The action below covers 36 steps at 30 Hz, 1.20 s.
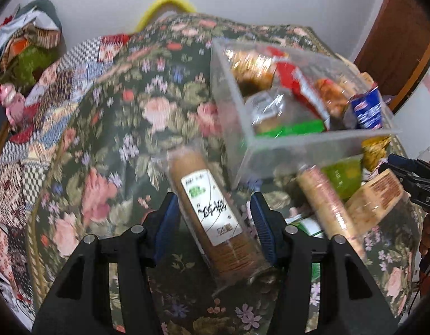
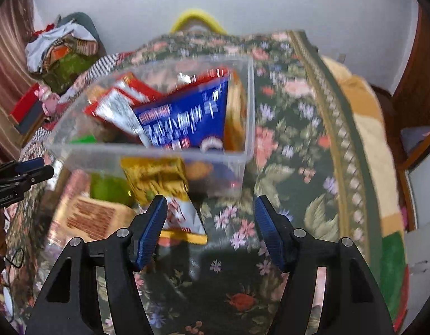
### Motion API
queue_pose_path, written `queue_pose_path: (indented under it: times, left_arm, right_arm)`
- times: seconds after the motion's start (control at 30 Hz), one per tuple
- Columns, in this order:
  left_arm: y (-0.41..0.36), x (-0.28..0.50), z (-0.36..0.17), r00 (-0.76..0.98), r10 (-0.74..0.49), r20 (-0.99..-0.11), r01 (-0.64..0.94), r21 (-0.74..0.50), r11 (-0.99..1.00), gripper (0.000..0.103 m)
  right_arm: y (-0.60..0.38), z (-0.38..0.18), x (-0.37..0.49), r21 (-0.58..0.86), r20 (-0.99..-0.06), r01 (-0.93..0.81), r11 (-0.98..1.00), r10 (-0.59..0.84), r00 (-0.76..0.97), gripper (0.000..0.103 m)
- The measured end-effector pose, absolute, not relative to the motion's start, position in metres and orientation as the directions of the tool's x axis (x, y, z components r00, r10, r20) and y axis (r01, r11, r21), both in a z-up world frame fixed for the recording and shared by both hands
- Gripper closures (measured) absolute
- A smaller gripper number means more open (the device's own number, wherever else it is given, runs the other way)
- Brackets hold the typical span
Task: Organize snacks
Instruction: 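Grasp the brown sausage stick with the left tool while the right tool grasps the yellow Kaka bag, then carry the sausage stick and yellow bag over the clear box and release both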
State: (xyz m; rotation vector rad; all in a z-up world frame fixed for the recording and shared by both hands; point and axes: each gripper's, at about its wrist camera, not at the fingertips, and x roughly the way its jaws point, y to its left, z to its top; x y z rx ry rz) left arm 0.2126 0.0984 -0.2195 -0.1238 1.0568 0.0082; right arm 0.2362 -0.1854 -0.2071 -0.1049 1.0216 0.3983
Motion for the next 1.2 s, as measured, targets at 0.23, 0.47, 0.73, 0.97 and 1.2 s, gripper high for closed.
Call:
queue_pose_path:
  times: [0.23, 0.47, 0.73, 0.97, 1.2]
  left_arm:
    - [0.102, 0.210, -0.242, 0.457, -0.060, -0.888, -0.066, -0.101, 0.993, 0.049]
    - [0.111, 0.207, -0.246, 0.467, -0.053, -0.883, -0.065, -0.093, 0.994, 0.049]
    - [0.107, 0.215, -0.252, 0.508, -0.019, -0.861, -0.087, -0.074, 0.994, 0.062]
    - [0.104, 0.208, -0.248, 0.516, -0.004, -0.857, -0.080, -0.052, 0.995, 0.067]
    - [0.104, 0.189, -0.229, 0.537, -0.005, -0.843, -0.072, -0.052, 0.996, 0.067]
  right_arm:
    - [-0.174, -0.214, 0.232, 0.133, -0.848, -0.415, 0.900, 0.320, 0.422, 0.039]
    - [-0.162, -0.220, 0.233, 0.160, -0.848, -0.427, 0.890, 0.346, 0.401, 0.033]
    - [-0.154, -0.223, 0.237, 0.164, -0.847, -0.414, 0.895, 0.343, 0.406, 0.031]
    - [-0.154, -0.222, 0.234, 0.150, -0.842, -0.405, 0.902, 0.331, 0.426, 0.059]
    - [-0.161, -0.217, 0.224, 0.148, -0.839, -0.405, 0.902, 0.331, 0.432, 0.063]
